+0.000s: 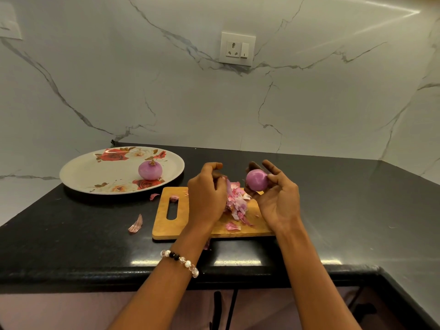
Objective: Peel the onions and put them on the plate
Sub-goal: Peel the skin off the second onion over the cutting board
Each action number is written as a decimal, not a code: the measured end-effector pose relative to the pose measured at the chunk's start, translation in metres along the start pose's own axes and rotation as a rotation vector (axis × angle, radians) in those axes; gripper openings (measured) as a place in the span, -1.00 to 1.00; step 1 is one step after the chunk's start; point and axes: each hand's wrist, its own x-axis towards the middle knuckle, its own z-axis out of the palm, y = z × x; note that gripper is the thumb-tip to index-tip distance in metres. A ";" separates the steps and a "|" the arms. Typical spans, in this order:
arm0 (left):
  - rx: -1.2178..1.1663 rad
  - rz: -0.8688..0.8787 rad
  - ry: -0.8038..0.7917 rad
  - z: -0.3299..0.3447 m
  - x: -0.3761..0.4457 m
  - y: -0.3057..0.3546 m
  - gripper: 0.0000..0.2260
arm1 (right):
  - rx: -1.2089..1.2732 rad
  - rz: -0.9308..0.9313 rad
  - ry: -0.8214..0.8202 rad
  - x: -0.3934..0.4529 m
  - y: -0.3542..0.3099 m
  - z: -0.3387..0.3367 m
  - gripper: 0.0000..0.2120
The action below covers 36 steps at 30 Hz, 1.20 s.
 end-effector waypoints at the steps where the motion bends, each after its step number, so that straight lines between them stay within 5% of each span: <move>1: 0.034 0.032 0.002 0.000 0.000 -0.001 -0.79 | -0.005 -0.002 -0.023 0.000 0.000 0.000 -0.69; 10: 0.133 0.217 0.010 0.002 0.001 -0.005 -0.80 | -0.065 -0.082 -0.161 -0.003 0.001 0.007 -0.47; 24: -0.029 0.258 -0.104 0.001 -0.002 0.001 -0.77 | -0.329 -0.133 -0.289 -0.005 0.007 0.006 -0.51; 36: -0.071 0.177 -0.114 -0.002 -0.005 0.004 -0.75 | -0.593 -0.321 -0.230 -0.003 0.009 -0.002 -0.57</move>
